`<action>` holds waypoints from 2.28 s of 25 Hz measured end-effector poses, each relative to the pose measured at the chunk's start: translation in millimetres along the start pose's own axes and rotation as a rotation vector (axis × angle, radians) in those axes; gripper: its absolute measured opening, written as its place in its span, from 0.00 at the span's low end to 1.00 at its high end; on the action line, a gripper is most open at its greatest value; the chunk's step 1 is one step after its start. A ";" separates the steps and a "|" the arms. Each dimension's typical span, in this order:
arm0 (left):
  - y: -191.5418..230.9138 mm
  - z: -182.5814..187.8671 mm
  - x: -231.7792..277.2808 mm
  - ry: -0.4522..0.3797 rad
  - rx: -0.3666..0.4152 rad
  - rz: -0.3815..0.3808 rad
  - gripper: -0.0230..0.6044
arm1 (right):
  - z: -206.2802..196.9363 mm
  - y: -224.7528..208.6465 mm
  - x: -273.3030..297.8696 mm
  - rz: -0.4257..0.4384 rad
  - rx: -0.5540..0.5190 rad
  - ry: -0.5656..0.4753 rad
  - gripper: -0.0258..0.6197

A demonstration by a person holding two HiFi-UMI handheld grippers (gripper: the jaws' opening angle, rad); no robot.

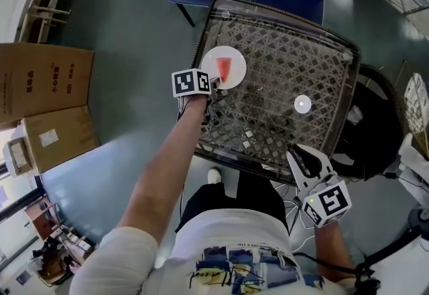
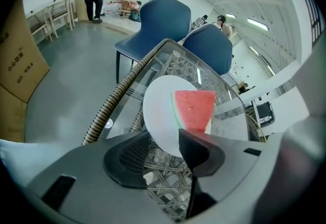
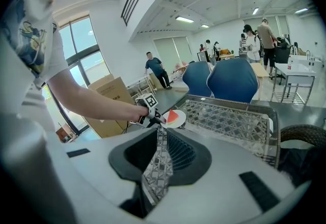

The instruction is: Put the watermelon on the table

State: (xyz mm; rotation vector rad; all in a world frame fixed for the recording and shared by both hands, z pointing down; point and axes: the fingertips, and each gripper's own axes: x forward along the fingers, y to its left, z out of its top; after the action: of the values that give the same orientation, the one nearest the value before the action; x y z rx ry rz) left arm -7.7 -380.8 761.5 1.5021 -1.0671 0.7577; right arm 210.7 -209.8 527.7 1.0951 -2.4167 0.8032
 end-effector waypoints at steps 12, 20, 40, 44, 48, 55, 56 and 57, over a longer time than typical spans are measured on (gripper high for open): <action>-1.8 -7.7 -35.6 -0.042 0.012 -0.076 0.31 | 9.1 29.9 -4.0 -0.002 -0.050 -0.020 0.12; -15.1 -35.4 -101.2 -0.116 0.128 -0.180 0.31 | 6.2 85.3 -8.2 -0.013 -0.125 -0.063 0.12; -23.0 -306.8 -366.3 -0.180 0.632 -0.406 0.05 | -56.7 325.5 -89.1 -0.073 -0.278 -0.063 0.12; -41.4 -353.9 -408.2 -0.225 0.657 -0.537 0.05 | -68.8 348.9 -106.3 -0.064 -0.295 -0.044 0.12; -67.0 -398.9 -438.7 -0.258 0.695 -0.619 0.05 | -78.3 364.6 -127.7 -0.046 -0.314 -0.058 0.12; -125.7 -463.2 -454.0 -0.284 0.788 -0.628 0.05 | -111.5 378.7 -191.6 -0.034 -0.388 -0.059 0.10; -138.7 -469.6 -455.7 -0.288 0.807 -0.627 0.05 | -117.4 378.8 -202.7 -0.032 -0.412 -0.049 0.10; -151.7 -475.4 -458.3 -0.294 0.817 -0.633 0.05 | -122.7 379.0 -213.3 -0.025 -0.424 -0.045 0.10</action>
State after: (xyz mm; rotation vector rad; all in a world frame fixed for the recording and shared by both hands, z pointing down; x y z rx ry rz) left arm -8.1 185.2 389.2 2.5415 -0.4001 0.5340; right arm 64.9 190.5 376.9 0.9764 -2.4474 0.2378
